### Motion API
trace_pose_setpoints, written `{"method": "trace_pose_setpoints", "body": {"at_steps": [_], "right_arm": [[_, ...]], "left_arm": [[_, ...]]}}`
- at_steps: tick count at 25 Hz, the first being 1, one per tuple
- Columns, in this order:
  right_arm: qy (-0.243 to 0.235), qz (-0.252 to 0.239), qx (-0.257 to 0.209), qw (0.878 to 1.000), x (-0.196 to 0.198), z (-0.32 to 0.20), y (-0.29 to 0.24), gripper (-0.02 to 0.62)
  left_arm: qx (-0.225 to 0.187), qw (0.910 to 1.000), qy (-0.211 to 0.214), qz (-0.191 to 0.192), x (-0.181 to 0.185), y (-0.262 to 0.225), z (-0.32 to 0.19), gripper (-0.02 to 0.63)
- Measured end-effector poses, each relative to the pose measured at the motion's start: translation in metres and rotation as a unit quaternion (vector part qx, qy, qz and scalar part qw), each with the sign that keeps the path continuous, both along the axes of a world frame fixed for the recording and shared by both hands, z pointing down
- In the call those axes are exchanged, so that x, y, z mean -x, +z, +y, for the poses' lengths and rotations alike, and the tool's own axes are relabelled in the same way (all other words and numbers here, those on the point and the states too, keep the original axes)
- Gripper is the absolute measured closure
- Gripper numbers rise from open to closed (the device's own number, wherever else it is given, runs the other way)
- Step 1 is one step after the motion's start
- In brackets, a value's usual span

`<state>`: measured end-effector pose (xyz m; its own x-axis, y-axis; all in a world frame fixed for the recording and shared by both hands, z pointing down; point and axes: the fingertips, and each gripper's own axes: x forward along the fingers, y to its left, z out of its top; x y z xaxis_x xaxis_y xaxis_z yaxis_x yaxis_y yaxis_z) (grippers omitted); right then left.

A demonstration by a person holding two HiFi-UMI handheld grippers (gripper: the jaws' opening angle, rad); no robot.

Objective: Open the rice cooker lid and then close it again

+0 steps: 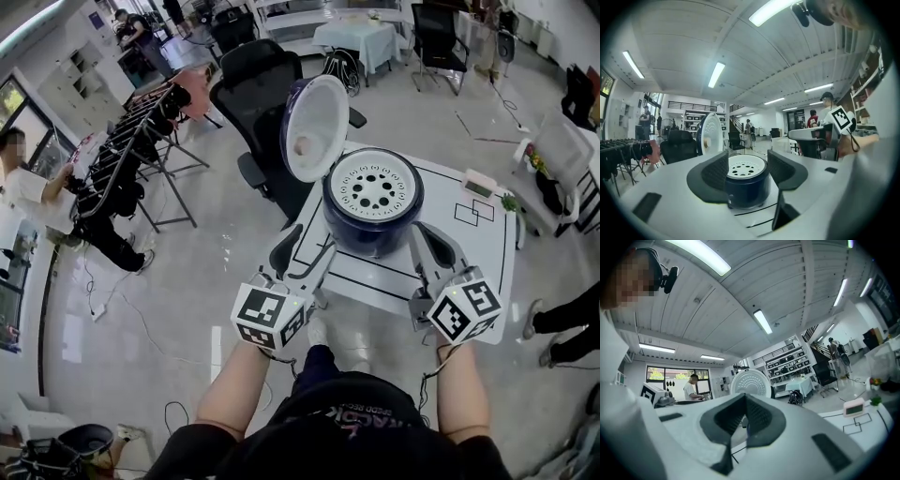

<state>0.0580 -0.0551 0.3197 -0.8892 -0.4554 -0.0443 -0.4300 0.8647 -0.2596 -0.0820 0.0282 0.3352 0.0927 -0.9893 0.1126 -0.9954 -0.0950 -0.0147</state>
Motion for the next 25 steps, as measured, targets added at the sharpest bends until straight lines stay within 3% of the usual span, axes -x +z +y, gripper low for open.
{"method": "trace_pose_setpoints", "body": {"at_steps": [7,25], "right_arm": [[-0.001,-0.01,-0.006,1.0,-0.013,0.01,-0.004,0.594],[0.006,-0.013,-0.013,1.0,-0.021,0.018,-0.008,0.594]], "left_arm": [[-0.005,0.9999,0.009,-0.002,-0.023,-0.001,0.011,0.356],[-0.022,0.9996,-0.009,-0.011,-0.008,-0.016,0.018,0.356]]}}
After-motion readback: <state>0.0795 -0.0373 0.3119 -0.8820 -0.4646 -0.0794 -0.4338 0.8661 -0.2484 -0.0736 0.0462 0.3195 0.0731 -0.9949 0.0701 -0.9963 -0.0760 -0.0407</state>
